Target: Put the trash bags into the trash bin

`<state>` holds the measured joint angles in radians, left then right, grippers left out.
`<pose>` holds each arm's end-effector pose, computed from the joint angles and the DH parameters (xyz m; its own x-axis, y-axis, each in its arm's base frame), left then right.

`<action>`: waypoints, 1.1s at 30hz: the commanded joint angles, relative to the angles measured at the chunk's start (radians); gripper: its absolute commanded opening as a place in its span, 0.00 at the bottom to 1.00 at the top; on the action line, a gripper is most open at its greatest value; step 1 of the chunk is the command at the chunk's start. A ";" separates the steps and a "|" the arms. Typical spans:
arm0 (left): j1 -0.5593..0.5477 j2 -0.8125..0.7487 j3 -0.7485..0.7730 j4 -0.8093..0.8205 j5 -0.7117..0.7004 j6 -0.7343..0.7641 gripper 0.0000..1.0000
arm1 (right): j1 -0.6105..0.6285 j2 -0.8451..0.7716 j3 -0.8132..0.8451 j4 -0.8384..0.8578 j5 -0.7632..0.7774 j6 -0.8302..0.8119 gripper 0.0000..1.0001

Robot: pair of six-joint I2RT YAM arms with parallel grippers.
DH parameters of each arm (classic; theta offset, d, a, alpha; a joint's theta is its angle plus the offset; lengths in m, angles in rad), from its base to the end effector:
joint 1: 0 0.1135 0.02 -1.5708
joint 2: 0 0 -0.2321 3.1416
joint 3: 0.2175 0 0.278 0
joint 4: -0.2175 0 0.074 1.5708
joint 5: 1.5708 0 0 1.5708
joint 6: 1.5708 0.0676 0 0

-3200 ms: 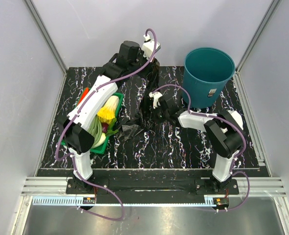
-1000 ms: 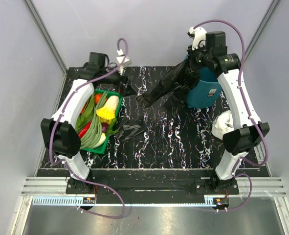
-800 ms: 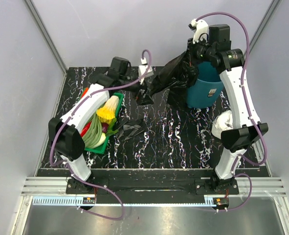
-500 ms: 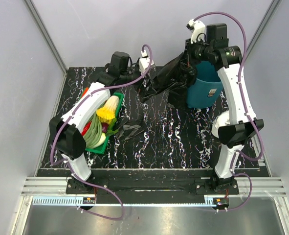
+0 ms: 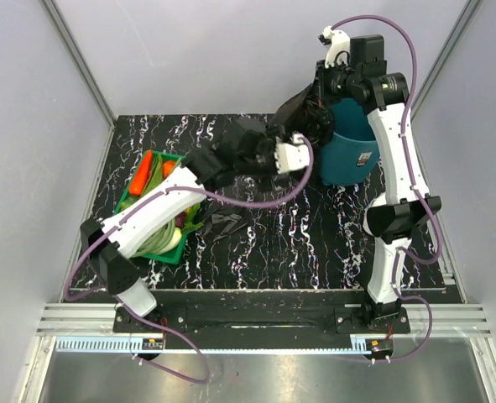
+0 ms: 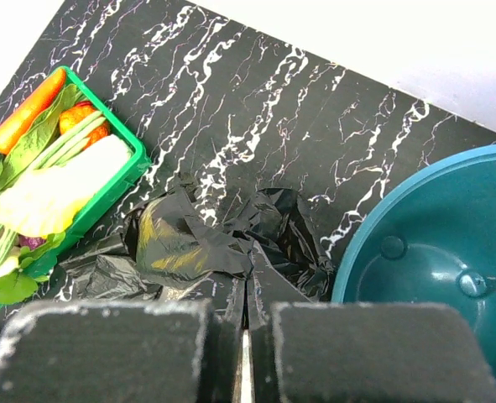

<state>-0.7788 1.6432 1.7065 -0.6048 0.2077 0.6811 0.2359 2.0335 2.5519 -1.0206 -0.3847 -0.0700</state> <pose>0.2920 -0.3078 0.3498 0.2270 0.6416 -0.7327 0.8627 0.2167 0.4570 0.4311 0.1297 0.4420 -0.4294 -0.1699 -0.8870 -0.5679 0.8145 0.1189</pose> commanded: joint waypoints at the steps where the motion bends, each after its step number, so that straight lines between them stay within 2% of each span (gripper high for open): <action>1: -0.129 -0.033 -0.042 0.019 -0.304 0.208 0.97 | 0.005 0.013 0.059 0.004 -0.042 0.044 0.00; 4: -0.166 0.003 -0.113 0.159 -0.361 0.317 0.97 | 0.003 -0.001 0.048 0.004 -0.081 0.064 0.00; 10: -0.168 0.076 -0.176 0.342 -0.311 0.474 0.96 | 0.002 -0.062 -0.001 0.007 -0.115 0.098 0.00; 20: -0.155 0.243 -0.318 0.908 -0.386 0.773 0.96 | -0.026 -0.104 -0.048 0.013 -0.201 0.145 0.00; 24: -0.128 0.291 -0.358 1.095 -0.395 0.810 0.91 | -0.032 -0.111 -0.058 0.013 -0.207 0.148 0.00; 27: -0.108 0.317 -0.358 1.140 -0.403 0.831 0.85 | -0.035 -0.114 -0.065 0.013 -0.206 0.145 0.00; 30: -0.093 0.343 -0.387 1.270 -0.416 0.896 0.81 | -0.038 -0.116 -0.073 0.013 -0.207 0.144 0.00; 33: -0.085 0.353 -0.396 1.294 -0.419 0.922 0.74 | -0.044 -0.118 -0.081 0.013 -0.207 0.145 0.00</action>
<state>-0.8726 1.9854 1.3235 0.4961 -0.1837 1.5284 0.2028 1.9701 2.4729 -1.0229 -0.5697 0.0616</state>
